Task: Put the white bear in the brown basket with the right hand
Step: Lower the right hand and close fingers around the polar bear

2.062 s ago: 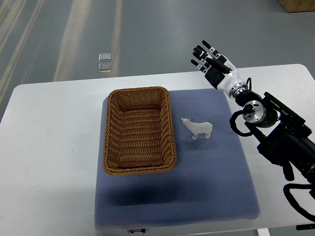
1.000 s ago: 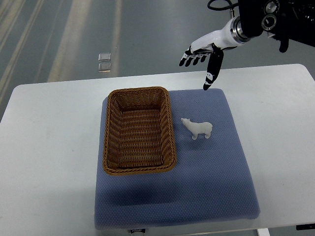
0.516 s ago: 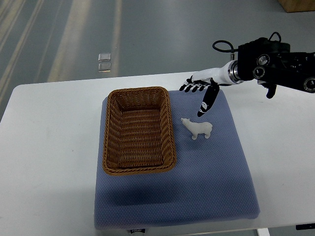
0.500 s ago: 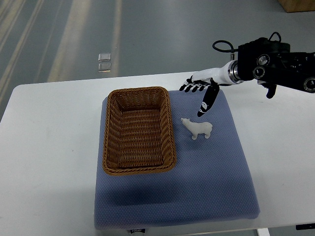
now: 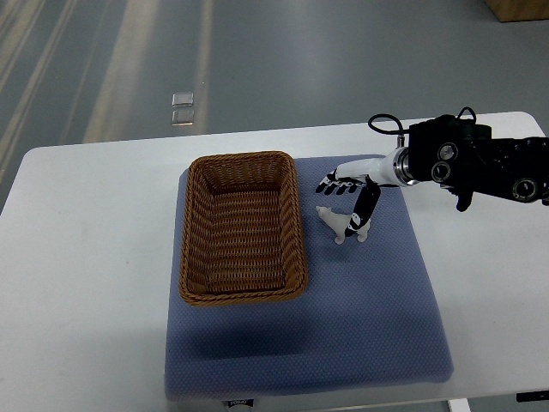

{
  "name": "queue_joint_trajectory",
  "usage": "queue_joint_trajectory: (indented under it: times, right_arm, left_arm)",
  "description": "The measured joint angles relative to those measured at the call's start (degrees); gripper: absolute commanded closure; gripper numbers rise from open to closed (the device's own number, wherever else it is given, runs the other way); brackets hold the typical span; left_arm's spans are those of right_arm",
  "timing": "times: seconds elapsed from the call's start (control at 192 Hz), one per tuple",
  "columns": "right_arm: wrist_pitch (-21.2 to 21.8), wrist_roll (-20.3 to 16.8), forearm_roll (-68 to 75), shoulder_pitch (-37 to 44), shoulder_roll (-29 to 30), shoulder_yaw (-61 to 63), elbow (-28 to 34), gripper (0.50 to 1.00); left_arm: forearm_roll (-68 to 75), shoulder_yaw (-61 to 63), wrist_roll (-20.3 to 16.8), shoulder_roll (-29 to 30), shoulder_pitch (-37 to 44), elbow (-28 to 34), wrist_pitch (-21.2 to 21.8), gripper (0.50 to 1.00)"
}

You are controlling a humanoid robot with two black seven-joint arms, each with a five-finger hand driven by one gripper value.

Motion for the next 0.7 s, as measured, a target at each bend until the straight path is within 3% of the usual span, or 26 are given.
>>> queue_joint_trajectory:
  times: [0.474,0.594,0.698]
  right_arm:
    - [-2.0,0.3,-0.4,-1.9,0.4,0.1,0.3,0.673]
    - [-2.1,0.3,-0.4,-2.0,0.4,0.1,0.4,0.734]
    - [-2.1,0.4,-1.1,-2.3,0.4,0.1,0.4,0.828]
  left_arm:
    - [0.0,0.0,0.0,0.0,0.0,0.3,0.1,0.500]
    - [0.0,0.0,0.0,0.0,0.0,0.3,0.1,0.500]
    - [0.0,0.0,0.0,0.0,0.0,0.3,0.1,0.500]
